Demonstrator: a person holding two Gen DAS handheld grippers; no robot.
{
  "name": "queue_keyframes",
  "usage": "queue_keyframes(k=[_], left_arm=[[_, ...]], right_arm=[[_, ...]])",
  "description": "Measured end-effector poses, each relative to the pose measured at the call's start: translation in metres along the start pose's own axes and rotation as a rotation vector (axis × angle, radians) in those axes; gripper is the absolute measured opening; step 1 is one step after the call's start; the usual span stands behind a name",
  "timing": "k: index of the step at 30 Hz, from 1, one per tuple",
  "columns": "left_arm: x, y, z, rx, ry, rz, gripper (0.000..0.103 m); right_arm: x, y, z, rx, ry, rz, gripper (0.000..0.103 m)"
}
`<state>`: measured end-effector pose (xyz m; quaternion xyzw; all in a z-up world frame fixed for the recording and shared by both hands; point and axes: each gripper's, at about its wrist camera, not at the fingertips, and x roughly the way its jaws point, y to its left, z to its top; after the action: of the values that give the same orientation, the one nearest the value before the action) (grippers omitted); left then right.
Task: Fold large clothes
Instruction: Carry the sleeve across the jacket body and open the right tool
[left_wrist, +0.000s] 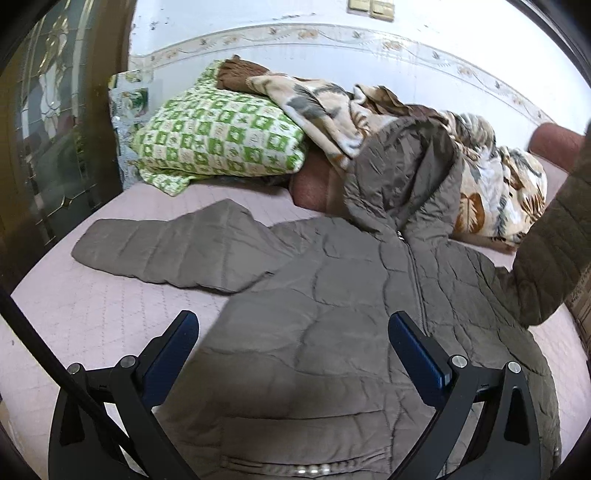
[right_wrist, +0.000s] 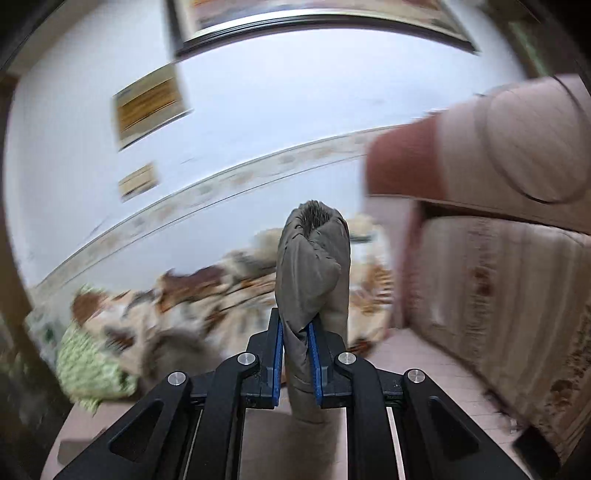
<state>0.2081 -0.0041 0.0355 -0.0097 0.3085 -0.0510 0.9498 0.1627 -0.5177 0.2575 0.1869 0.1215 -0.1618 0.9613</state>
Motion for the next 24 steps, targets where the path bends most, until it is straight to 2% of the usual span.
queue_keyframes(k=[5, 6, 8, 13, 17, 20, 24], left_arm=[[-0.004, 0.031, 0.004, -0.057, 0.006, 0.026, 0.102], [-0.003, 0.038, 0.005, -0.071, 0.013, 0.03, 0.102], [-0.002, 0.052, 0.005, -0.098, 0.021, 0.042, 0.102], [-0.001, 0.081, 0.005, -0.154, 0.036, 0.08, 0.102], [0.005, 0.098, 0.004, -0.184, 0.066, 0.096, 0.102], [0.007, 0.105, 0.005, -0.201, 0.074, 0.096, 0.102], [0.006, 0.109, 0.006, -0.211, 0.071, 0.094, 0.102]], right_arm=[[0.022, 0.111, -0.036, -0.168, 0.071, 0.105, 0.013], [0.027, 0.123, -0.042, -0.189, 0.083, 0.116, 0.013], [0.04, 0.163, -0.071, -0.25, 0.125, 0.152, 0.013], [0.072, 0.224, -0.142, -0.372, 0.228, 0.203, 0.013], [0.096, 0.259, -0.204, -0.451, 0.319, 0.213, 0.013], [0.118, 0.271, -0.255, -0.481, 0.411, 0.212, 0.013], [0.135, 0.28, -0.303, -0.513, 0.49, 0.206, 0.013]])
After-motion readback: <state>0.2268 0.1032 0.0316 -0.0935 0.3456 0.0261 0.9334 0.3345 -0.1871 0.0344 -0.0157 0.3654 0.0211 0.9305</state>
